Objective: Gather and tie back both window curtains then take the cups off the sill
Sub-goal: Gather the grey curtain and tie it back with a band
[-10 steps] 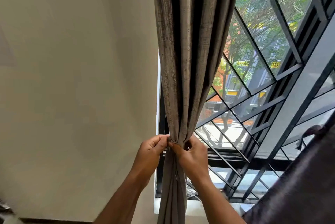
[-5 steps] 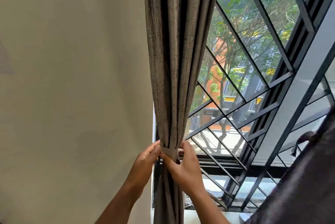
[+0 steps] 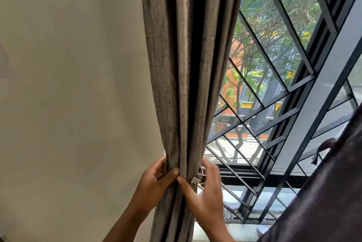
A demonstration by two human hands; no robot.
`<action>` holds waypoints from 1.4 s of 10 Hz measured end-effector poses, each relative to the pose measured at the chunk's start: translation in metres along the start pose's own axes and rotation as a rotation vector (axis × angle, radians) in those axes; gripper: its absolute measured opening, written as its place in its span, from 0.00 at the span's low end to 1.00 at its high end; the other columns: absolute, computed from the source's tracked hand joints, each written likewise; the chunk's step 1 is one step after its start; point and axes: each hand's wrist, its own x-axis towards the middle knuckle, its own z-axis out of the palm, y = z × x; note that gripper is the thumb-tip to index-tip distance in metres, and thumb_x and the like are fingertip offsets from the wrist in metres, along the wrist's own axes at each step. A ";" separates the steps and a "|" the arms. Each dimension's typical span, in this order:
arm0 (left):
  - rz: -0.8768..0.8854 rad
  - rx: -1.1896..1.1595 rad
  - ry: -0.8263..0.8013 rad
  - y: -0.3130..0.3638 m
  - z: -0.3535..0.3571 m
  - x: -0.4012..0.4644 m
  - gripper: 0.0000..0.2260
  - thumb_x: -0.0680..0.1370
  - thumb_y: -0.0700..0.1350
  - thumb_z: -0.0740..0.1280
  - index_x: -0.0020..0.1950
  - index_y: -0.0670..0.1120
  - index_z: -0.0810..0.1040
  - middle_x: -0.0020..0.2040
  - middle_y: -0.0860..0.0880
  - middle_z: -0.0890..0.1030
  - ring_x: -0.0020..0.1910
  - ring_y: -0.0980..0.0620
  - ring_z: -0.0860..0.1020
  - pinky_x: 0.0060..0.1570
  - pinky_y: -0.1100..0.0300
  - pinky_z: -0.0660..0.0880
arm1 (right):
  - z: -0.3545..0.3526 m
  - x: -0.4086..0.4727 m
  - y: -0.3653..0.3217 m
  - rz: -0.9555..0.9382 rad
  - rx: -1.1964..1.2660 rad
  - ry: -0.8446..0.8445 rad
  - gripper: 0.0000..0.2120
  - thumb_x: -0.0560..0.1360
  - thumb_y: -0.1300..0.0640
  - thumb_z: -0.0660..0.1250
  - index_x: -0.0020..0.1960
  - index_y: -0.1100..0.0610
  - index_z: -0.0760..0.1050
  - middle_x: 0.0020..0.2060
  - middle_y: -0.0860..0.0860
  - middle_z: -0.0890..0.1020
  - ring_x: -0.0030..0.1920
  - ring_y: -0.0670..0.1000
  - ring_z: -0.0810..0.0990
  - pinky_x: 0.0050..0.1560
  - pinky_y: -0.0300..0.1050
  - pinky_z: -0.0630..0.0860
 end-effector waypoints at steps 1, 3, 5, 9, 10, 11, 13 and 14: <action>-0.023 0.034 -0.062 0.001 -0.003 -0.005 0.28 0.72 0.50 0.83 0.69 0.56 0.77 0.61 0.54 0.88 0.61 0.53 0.87 0.61 0.54 0.84 | -0.006 -0.018 -0.001 -0.011 0.084 0.152 0.31 0.67 0.56 0.87 0.65 0.42 0.77 0.53 0.44 0.79 0.48 0.50 0.83 0.42 0.38 0.78; 0.012 0.130 -0.062 -0.011 -0.002 -0.009 0.33 0.68 0.59 0.84 0.70 0.61 0.76 0.64 0.56 0.86 0.63 0.52 0.85 0.65 0.47 0.82 | -0.020 -0.026 -0.002 -0.112 0.165 0.050 0.24 0.72 0.72 0.79 0.62 0.51 0.81 0.55 0.47 0.83 0.46 0.52 0.86 0.40 0.42 0.82; 0.160 0.172 0.089 -0.010 0.015 -0.015 0.19 0.72 0.60 0.80 0.60 0.68 0.81 0.60 0.55 0.84 0.59 0.53 0.86 0.60 0.52 0.84 | -0.035 -0.007 -0.007 -0.251 -0.198 -0.097 0.22 0.78 0.60 0.78 0.69 0.45 0.80 0.52 0.37 0.83 0.48 0.41 0.86 0.42 0.35 0.83; 0.264 0.055 0.275 -0.006 0.040 -0.013 0.17 0.74 0.48 0.70 0.62 0.45 0.79 0.57 0.40 0.83 0.56 0.47 0.81 0.61 0.42 0.81 | -0.052 0.024 -0.058 -0.907 -0.513 -0.370 0.09 0.88 0.59 0.64 0.49 0.53 0.78 0.53 0.48 0.84 0.48 0.52 0.82 0.43 0.45 0.80; 0.295 0.165 0.423 -0.013 0.045 -0.010 0.19 0.77 0.53 0.75 0.61 0.44 0.77 0.49 0.39 0.75 0.50 0.46 0.74 0.56 0.48 0.74 | -0.042 0.039 -0.069 -0.963 -0.572 -0.479 0.07 0.84 0.61 0.68 0.50 0.51 0.76 0.49 0.47 0.83 0.47 0.52 0.79 0.44 0.46 0.79; 0.294 0.302 0.449 -0.040 0.051 0.005 0.23 0.74 0.43 0.69 0.69 0.40 0.77 0.64 0.38 0.80 0.62 0.52 0.77 0.65 0.57 0.77 | -0.036 0.059 -0.080 -0.975 -0.584 -0.586 0.09 0.81 0.60 0.69 0.50 0.47 0.72 0.43 0.47 0.82 0.43 0.52 0.77 0.46 0.47 0.76; 0.188 0.117 0.384 -0.012 0.055 -0.012 0.26 0.73 0.46 0.78 0.65 0.63 0.73 0.46 0.56 0.85 0.46 0.58 0.86 0.47 0.57 0.84 | -0.034 0.061 -0.094 -0.808 -0.755 -0.464 0.08 0.81 0.46 0.66 0.49 0.46 0.67 0.37 0.45 0.78 0.36 0.53 0.75 0.33 0.47 0.70; 0.228 0.097 0.427 -0.006 0.047 -0.022 0.38 0.72 0.43 0.81 0.74 0.66 0.68 0.45 0.54 0.85 0.44 0.58 0.85 0.46 0.59 0.82 | -0.031 0.052 -0.089 -0.744 -0.770 -0.334 0.13 0.76 0.50 0.74 0.47 0.46 0.68 0.37 0.46 0.78 0.35 0.55 0.76 0.33 0.45 0.59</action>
